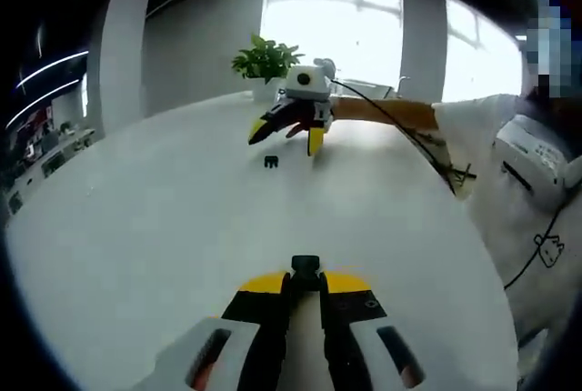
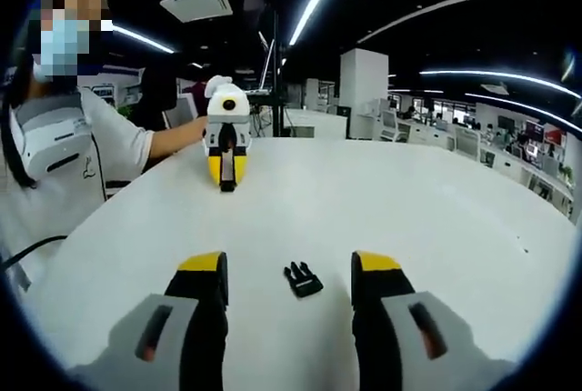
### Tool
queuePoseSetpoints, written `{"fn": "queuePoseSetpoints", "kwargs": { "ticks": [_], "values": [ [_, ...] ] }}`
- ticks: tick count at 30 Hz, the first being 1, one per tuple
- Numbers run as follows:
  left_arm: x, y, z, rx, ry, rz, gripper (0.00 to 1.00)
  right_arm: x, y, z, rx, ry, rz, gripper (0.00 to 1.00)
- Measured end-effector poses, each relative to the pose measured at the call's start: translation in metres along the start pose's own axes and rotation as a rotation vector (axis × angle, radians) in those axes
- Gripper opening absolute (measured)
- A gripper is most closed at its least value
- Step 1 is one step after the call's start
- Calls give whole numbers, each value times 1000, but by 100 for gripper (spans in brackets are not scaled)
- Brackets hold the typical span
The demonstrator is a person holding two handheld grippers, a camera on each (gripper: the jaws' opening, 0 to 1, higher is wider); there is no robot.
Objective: Snap the two parts of the plastic buckle together until the buckle closes and remains connected.
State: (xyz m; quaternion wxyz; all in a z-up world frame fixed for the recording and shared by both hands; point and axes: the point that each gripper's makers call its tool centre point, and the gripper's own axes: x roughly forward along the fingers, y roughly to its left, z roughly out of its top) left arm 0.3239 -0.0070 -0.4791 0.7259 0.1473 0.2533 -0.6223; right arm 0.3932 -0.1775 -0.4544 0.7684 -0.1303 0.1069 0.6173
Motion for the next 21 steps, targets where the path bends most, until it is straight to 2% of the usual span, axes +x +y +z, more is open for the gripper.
{"fn": "queuePoseSetpoints", "kwargs": {
  "ticks": [3,6,13,21],
  "values": [
    [1,-3,1,27,4,-23,12,0,0,-2,5,4,6,53],
    [1,-5,3,43,8,-40,12,1,0,-9,-5,52,9,53],
    [5,-7,1,70,28,-51,12,2,5,-8,-1,51,33,53],
    [6,-11,2,82,30,-62,12,3,10,-10,1,83,65,45]
  ]
}}
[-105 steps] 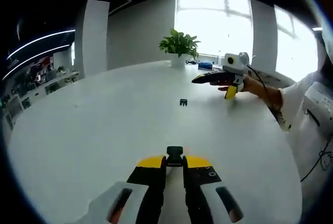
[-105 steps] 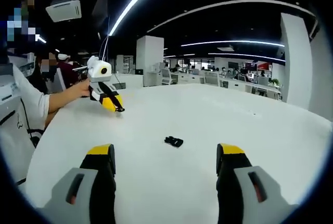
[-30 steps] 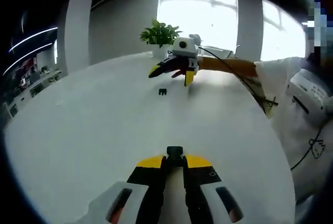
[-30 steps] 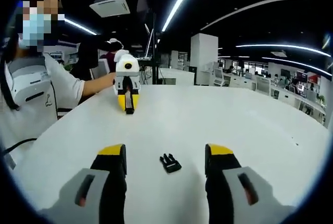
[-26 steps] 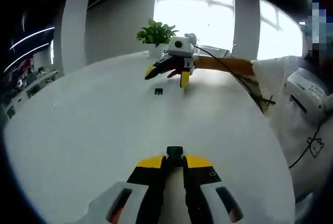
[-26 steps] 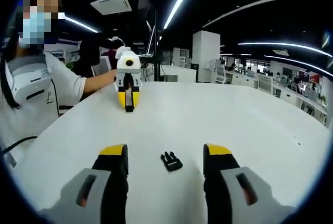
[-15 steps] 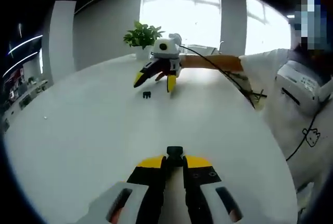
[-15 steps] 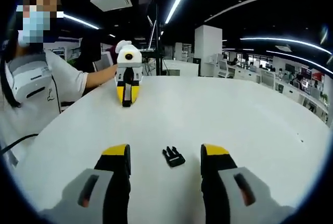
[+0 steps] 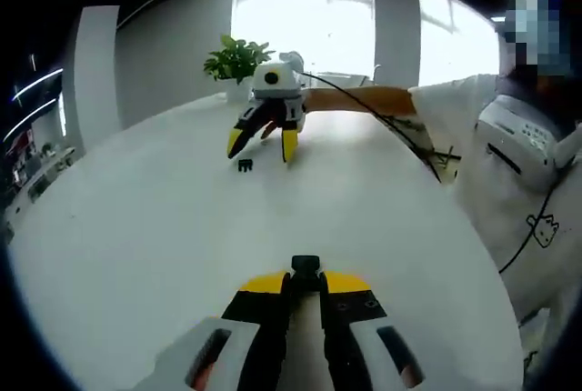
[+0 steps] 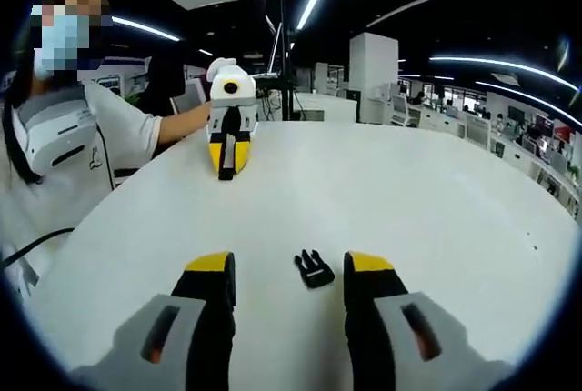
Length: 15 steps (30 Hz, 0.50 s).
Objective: Snap the two parts of the plastic buckle together until the buckle closes and remains connected.
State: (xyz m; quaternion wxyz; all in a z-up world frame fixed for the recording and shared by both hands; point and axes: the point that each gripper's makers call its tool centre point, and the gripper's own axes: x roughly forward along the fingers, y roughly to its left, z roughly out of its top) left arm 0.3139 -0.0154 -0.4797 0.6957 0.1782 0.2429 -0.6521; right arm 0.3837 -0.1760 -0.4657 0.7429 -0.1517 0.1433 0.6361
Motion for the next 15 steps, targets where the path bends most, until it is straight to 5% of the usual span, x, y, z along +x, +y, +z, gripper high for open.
{"fn": "queuePoseSetpoints", "kwargs": {
  "ticks": [6,15],
  "values": [
    [0,-3,2,6,-6,-10,12,-3,-5,1,65,-2,3,34],
    [0,-4,2,16,-2,-11,12,-3,-11,-2,70,19,-27,32]
  ]
}}
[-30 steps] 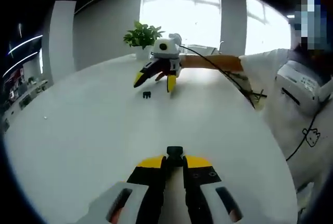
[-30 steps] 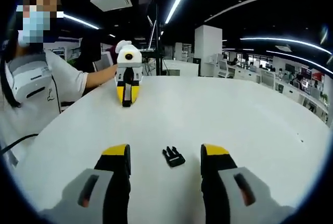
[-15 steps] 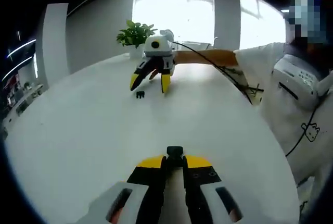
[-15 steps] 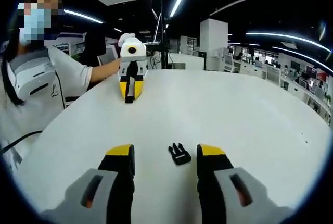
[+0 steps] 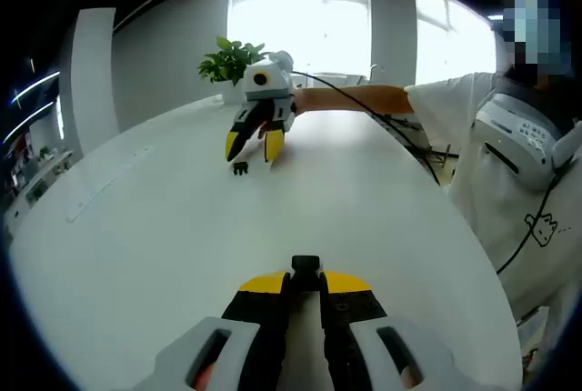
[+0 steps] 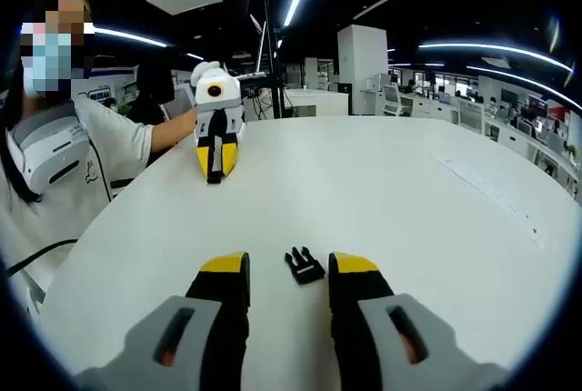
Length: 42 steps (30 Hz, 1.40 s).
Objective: Snap the two parts of the plastic buckle together until the buckle closes and remains connected.
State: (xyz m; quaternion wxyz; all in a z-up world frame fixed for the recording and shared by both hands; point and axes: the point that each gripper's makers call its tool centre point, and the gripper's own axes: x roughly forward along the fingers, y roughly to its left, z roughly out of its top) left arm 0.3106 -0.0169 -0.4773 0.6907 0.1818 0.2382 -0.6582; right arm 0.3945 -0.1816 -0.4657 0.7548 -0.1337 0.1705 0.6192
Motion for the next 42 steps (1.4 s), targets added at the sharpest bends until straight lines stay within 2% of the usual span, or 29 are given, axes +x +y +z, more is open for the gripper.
{"fn": "queuePoseSetpoints", "kwargs": {
  "ticks": [15,33,42],
  "values": [
    [0,-3,-3,1,10,-16,12,3,-2,-8,3,43,-4,25],
    [3,-6,-2,7,9,-22,12,4,3,-9,-33,49,-4,18],
    [3,-5,-2,7,9,-23,12,1,-4,-10,-51,45,-18,11]
  ]
}}
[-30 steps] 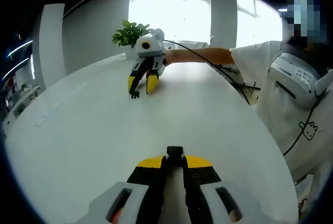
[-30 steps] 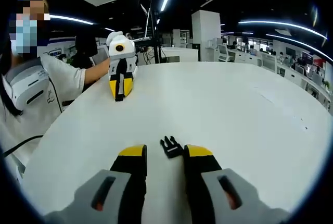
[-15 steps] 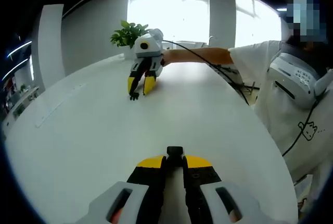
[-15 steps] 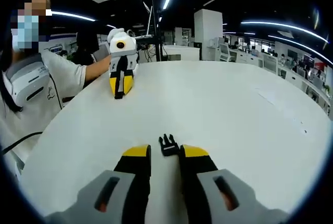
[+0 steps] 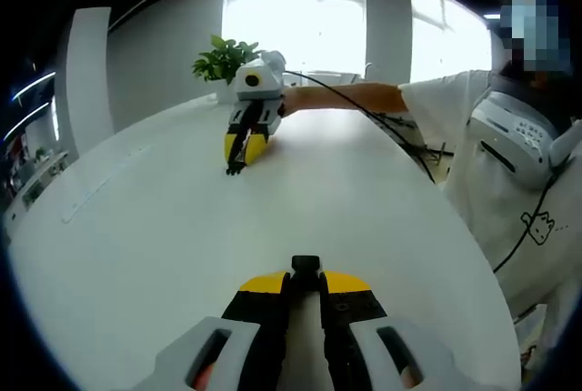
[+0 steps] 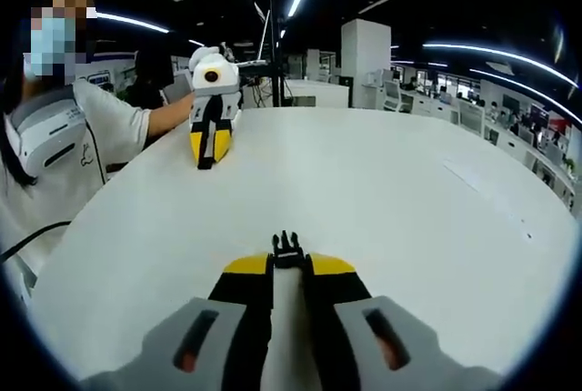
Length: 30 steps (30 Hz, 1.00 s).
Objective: Snap the two parts of the plastic buckle together until the buckle closes and remains connected.
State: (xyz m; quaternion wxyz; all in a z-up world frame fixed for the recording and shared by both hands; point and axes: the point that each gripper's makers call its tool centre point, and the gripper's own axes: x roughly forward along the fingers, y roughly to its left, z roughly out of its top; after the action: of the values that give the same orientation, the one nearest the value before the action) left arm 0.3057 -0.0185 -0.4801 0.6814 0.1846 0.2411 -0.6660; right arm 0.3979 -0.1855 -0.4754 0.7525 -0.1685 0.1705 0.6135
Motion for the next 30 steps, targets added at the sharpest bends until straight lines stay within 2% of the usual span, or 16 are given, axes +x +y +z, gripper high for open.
{"fn": "queuePoseSetpoints", "kwargs": {
  "ticks": [11,18,24,30],
  "values": [
    [2,-1,1,1,-4,-3,12,-2,-2,0,9,-10,-6,10],
    [2,-1,1,1,-3,-2,12,-6,-1,7,11,-44,-6,10],
    [2,-2,1,2,-1,-2,12,-6,9,5,0,-25,29,10],
    [3,-3,4,8,-8,-3,12,-5,15,4,8,-31,31,10]
  ]
}}
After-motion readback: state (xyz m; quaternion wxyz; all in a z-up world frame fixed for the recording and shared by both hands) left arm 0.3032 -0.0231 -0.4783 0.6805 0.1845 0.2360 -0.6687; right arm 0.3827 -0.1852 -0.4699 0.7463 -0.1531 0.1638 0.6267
